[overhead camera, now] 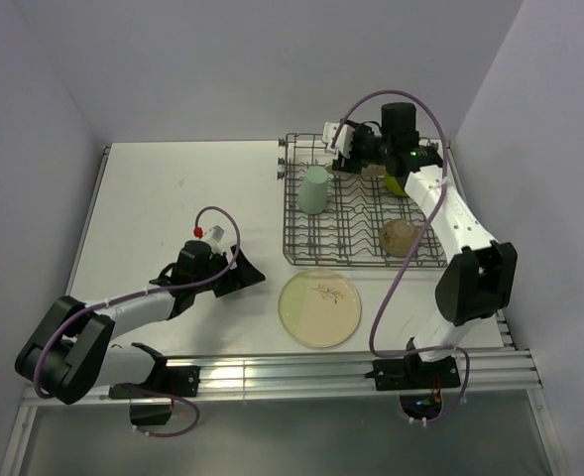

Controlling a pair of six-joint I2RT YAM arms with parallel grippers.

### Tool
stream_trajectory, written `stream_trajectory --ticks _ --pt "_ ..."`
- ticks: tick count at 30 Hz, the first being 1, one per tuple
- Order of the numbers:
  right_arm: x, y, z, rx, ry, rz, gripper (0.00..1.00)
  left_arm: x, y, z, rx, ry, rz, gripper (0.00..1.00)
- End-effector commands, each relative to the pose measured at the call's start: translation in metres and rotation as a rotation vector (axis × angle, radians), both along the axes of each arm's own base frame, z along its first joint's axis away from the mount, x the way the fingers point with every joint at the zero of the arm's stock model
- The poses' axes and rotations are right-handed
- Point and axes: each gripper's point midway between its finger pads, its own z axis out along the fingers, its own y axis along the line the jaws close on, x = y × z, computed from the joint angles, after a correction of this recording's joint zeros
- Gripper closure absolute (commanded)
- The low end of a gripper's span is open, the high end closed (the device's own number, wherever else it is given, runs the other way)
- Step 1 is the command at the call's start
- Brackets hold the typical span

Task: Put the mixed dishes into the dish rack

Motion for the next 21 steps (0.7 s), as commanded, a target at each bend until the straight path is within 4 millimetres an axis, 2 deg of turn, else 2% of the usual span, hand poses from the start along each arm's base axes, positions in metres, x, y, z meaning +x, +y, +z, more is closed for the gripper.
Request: stream_trajectory --ticks 1,2,3,4,5,7,8,9,10,11,12,13,14,15,16,17,18,19,20,21 --pt "-0.017 0.021 0.112 0.165 -0.206 0.019 0.33 0.003 -0.018 0.018 -0.010 -0.012 -0.052 0.11" --pt "-0.021 0.024 0.138 0.251 -0.216 0.001 0.33 0.001 -0.025 0.022 -0.003 0.003 -0.085 0.12" --pt "-0.024 0.026 0.155 0.297 -0.229 0.000 0.32 -0.002 -0.028 0.021 0.021 0.017 -0.101 0.13" --pt "-0.026 0.026 0.183 0.363 -0.258 -0.015 0.29 -0.011 -0.038 0.022 0.041 0.023 -0.134 0.13" --pt "-0.031 0.029 0.216 0.524 -0.242 -0.034 0.28 -0.010 -0.045 0.031 0.045 0.007 -0.146 0.15" --pt "-0.039 0.031 0.257 0.710 -0.231 -0.035 0.23 -0.026 -0.054 0.032 0.075 0.022 -0.170 0.16" --pt "-0.043 0.031 0.276 0.886 -0.136 -0.071 0.18 -0.029 -0.056 0.039 0.070 0.017 -0.165 0.17" --pt "-0.049 0.034 0.285 0.953 -0.072 -0.070 0.18 -0.036 -0.054 0.036 0.079 0.060 -0.146 0.17" --pt "-0.061 0.037 0.304 1.024 -0.022 -0.055 0.14 -0.045 -0.058 0.040 0.068 0.064 -0.161 0.18" --pt "-0.074 0.040 0.310 1.137 0.123 -0.077 0.12 -0.052 -0.057 0.047 0.049 0.052 -0.159 0.18" --pt "-0.086 0.044 0.314 1.169 0.160 -0.075 0.10 -0.053 -0.053 0.048 0.055 0.051 -0.118 0.18" --pt "-0.097 0.062 0.296 1.188 0.241 -0.086 0.06 -0.064 -0.050 0.046 0.079 0.064 -0.121 0.18" --pt "-0.132 0.061 0.311 1.210 0.198 -0.072 0.04 -0.068 -0.045 0.049 0.074 0.063 -0.103 0.18" --pt "-0.137 0.059 0.306 1.241 0.169 -0.151 0.04 -0.071 -0.040 0.046 0.087 0.070 -0.093 0.19" --pt "-0.174 0.077 0.294 1.231 0.206 -0.121 0.00 -0.082 -0.034 0.037 0.118 0.097 -0.099 0.19" --pt "-0.184 0.080 0.281 1.211 0.227 -0.150 0.00 -0.085 -0.031 0.039 0.115 0.096 -0.093 0.19" --pt "-0.182 0.077 0.256 1.216 0.270 -0.246 0.00 -0.089 -0.029 0.037 0.123 0.104 -0.089 0.19" --pt "-0.192 0.075 0.249 1.230 0.310 -0.272 0.00 -0.094 -0.028 0.035 0.124 0.108 -0.092 0.19" --pt "-0.212 0.065 0.246 1.279 0.383 -0.304 0.00 -0.098 -0.029 0.034 0.112 0.106 -0.101 0.19" --pt "-0.212 0.061 0.223 1.287 0.432 -0.367 0.00 -0.099 -0.030 0.033 0.098 0.116 -0.097 0.19"
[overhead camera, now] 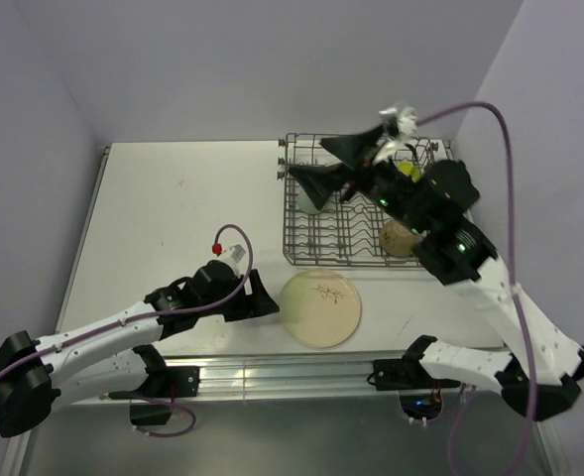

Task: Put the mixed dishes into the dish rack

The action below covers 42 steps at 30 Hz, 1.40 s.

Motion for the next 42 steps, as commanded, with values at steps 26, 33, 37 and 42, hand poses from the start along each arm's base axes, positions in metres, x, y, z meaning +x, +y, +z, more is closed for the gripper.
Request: stream_trajectory --ticks 26,33,37,42 --pt "-0.104 -0.108 -0.182 0.157 0.674 -0.183 0.04 -0.024 -0.056 -0.097 0.134 0.220 0.039 0.57" --pt "-0.100 -0.105 -0.200 0.113 0.755 -0.211 0.04 -0.029 -0.047 -0.110 0.173 0.252 0.057 0.80" --pt "-0.094 -0.100 -0.244 0.053 0.879 -0.270 0.00 -0.030 -0.047 -0.117 0.184 0.259 0.059 0.92" --pt "-0.095 -0.090 -0.300 -0.037 1.006 -0.312 0.00 -0.035 -0.043 -0.118 0.174 0.270 0.066 1.00"
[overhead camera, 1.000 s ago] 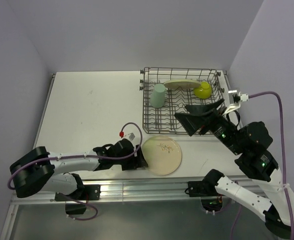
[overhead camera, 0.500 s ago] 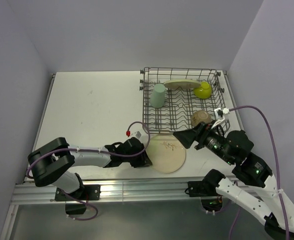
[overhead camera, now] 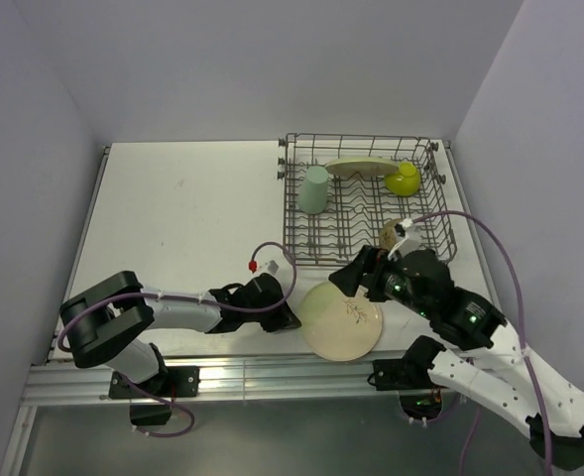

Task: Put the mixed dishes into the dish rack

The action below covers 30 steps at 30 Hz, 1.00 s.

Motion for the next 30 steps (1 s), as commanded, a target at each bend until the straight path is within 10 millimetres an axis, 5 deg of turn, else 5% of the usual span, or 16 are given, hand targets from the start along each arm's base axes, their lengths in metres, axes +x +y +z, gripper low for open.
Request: stream_trajectory --ticks 1,11,17,25,30 --pt "-0.005 0.008 -0.033 -0.039 0.101 -0.007 0.00 -0.022 0.039 -0.036 0.155 0.056 -0.006 1.00" --pt "-0.015 0.039 -0.062 -0.214 0.141 0.055 0.00 -0.025 0.086 -0.023 0.249 0.012 0.087 1.00" --pt "-0.018 0.023 -0.075 -0.286 0.172 -0.048 0.00 -0.018 0.106 -0.007 0.288 -0.032 0.150 1.00" --pt "-0.039 0.024 -0.083 0.036 0.249 -0.068 0.00 -0.011 0.119 0.031 0.261 -0.090 0.203 1.00" --pt "-0.047 0.030 -0.102 0.056 0.290 -0.035 0.00 -0.001 0.113 0.070 0.224 -0.146 0.216 1.00"
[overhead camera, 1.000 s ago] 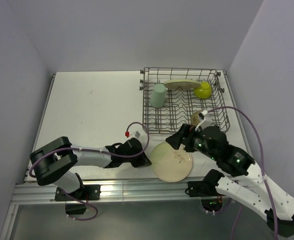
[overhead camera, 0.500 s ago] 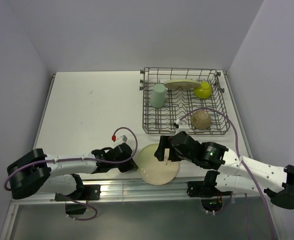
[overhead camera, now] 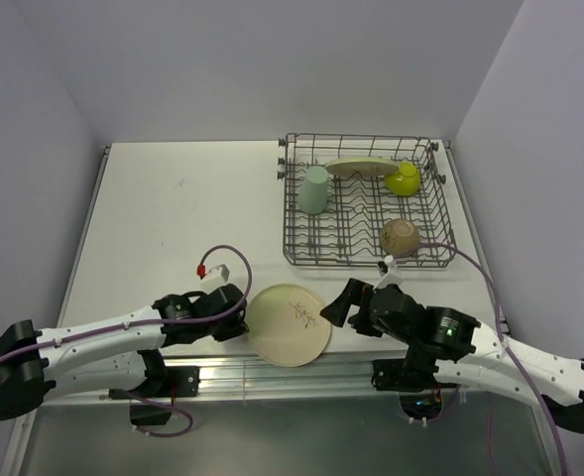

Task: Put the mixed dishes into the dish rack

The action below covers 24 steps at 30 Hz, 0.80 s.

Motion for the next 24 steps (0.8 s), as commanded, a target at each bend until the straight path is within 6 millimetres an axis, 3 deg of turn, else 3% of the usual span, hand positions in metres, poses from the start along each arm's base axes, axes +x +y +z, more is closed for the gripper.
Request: stream_trajectory --ticks 1,3,4,5,11,12,13,14,16,18,19,21,22,23,24 --pt "-0.002 0.025 0.008 0.118 0.027 0.024 0.00 0.019 -0.011 0.049 -0.058 -0.103 0.029 1.00" --pt "-0.006 0.032 -0.003 0.136 0.060 0.042 0.00 0.021 -0.011 0.061 -0.065 -0.117 0.033 1.00" --pt "-0.011 0.043 0.001 0.193 0.066 0.077 0.00 0.022 -0.010 0.064 -0.065 -0.126 0.035 1.00" --pt "-0.014 0.044 -0.010 0.195 0.087 0.081 0.00 0.023 -0.010 0.066 -0.064 -0.127 0.036 1.00" --pt "-0.022 0.050 -0.007 0.235 0.067 0.096 0.02 0.022 -0.009 0.069 -0.067 -0.133 0.035 1.00" --pt "-0.026 0.045 -0.017 0.150 0.060 0.119 0.02 0.023 -0.010 0.069 -0.068 -0.133 0.035 1.00" --pt "-0.024 0.043 -0.015 0.113 0.040 0.128 0.02 0.023 -0.011 0.069 -0.071 -0.134 0.033 1.00" --pt "-0.021 0.046 0.000 0.099 0.000 0.141 0.02 0.023 -0.011 0.068 -0.072 -0.132 0.029 1.00" --pt "-0.026 0.044 -0.004 -0.030 -0.048 0.221 0.02 0.023 -0.013 0.067 -0.071 -0.131 0.026 1.00" --pt "-0.022 0.051 0.009 -0.120 -0.122 0.261 0.02 0.024 -0.014 0.066 -0.064 -0.130 0.023 1.00" --pt "-0.034 0.056 0.024 -0.147 -0.156 0.317 0.02 0.024 -0.015 0.066 -0.062 -0.130 0.022 1.00" --pt "-0.032 0.062 0.025 -0.290 -0.243 0.347 0.01 0.024 -0.015 0.067 -0.060 -0.131 0.019 1.00" --pt "-0.034 0.064 0.041 -0.331 -0.274 0.359 0.00 0.024 -0.015 0.066 -0.058 -0.132 0.019 1.00" --pt "-0.045 0.070 0.045 -0.372 -0.312 0.406 0.00 0.025 -0.016 0.067 -0.060 -0.134 0.018 1.00" --pt "-0.047 0.076 0.035 -0.469 -0.339 0.434 0.00 0.025 -0.016 0.067 -0.055 -0.133 0.016 1.00"
